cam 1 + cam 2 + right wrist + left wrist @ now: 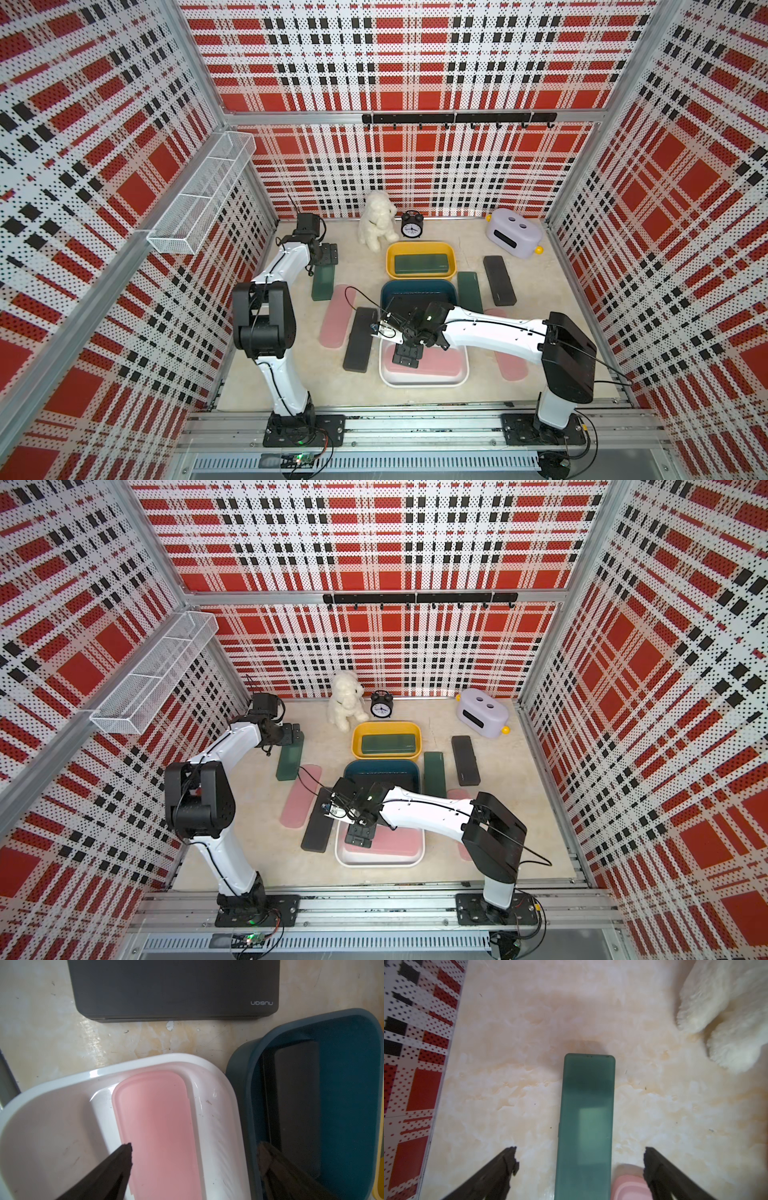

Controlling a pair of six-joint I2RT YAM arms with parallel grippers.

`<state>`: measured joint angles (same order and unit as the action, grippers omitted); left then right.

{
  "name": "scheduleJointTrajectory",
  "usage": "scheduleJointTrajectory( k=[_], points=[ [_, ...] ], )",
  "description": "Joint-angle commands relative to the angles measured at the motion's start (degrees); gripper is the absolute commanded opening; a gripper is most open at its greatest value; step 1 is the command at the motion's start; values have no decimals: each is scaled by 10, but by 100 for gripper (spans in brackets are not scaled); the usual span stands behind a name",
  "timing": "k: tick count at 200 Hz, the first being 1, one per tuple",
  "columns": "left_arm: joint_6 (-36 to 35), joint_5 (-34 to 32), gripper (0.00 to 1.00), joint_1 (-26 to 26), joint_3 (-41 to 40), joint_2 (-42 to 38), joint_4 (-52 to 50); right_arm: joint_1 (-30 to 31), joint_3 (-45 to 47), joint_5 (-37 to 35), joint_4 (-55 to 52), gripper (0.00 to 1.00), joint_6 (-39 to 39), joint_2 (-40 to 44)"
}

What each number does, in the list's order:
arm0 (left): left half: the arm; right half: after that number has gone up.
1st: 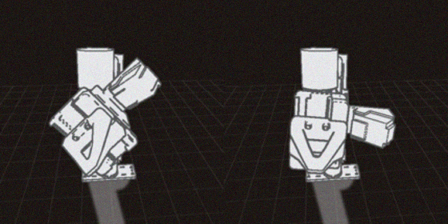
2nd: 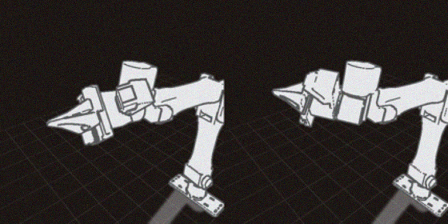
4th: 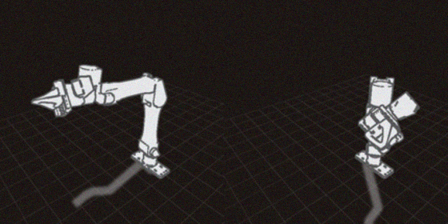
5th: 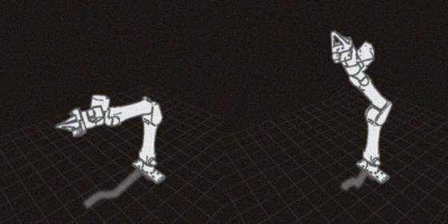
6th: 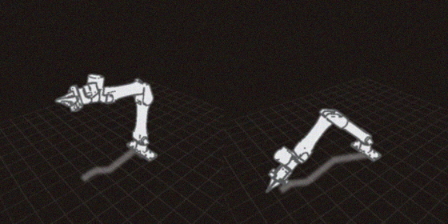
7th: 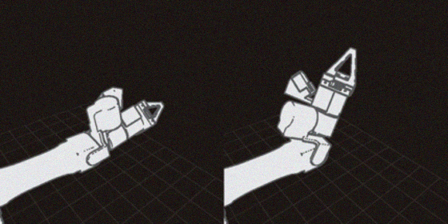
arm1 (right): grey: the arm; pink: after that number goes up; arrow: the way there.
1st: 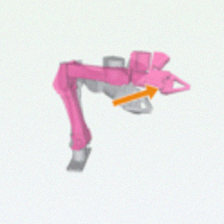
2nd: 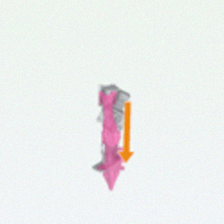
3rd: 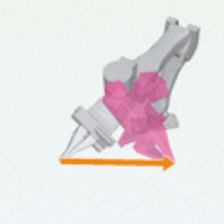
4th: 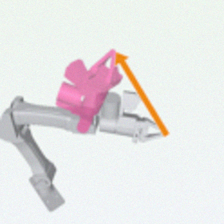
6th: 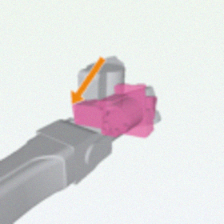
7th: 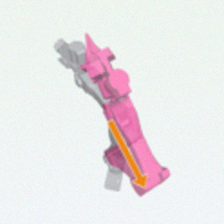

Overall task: Place the pencil cases by color into the storage box
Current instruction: Place the pencil case at the storage box, then pick up the pencil case from the center of the board.

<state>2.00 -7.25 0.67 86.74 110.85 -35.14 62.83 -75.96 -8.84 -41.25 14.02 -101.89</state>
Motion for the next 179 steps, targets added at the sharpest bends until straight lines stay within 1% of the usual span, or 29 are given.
scheduleJointTrajectory(
  k=[1,29,95,165,179],
  points=[
    [-30,7,99,5,19,35,-38,-9,17,-26,25,100,-33,24],
    [-37,13,99,7,27,57,-39,-15,38,-26,39,100,-50,38],
    [-43,4,99,15,32,103,-40,-21,40,-26,38,100,-51,34],
    [-42,18,100,15,36,125,-38,-24,38,-26,40,100,-51,29],
    [-43,22,95,15,37,125,-38,-25,37,-26,40,100,-51,28]
  ],
)
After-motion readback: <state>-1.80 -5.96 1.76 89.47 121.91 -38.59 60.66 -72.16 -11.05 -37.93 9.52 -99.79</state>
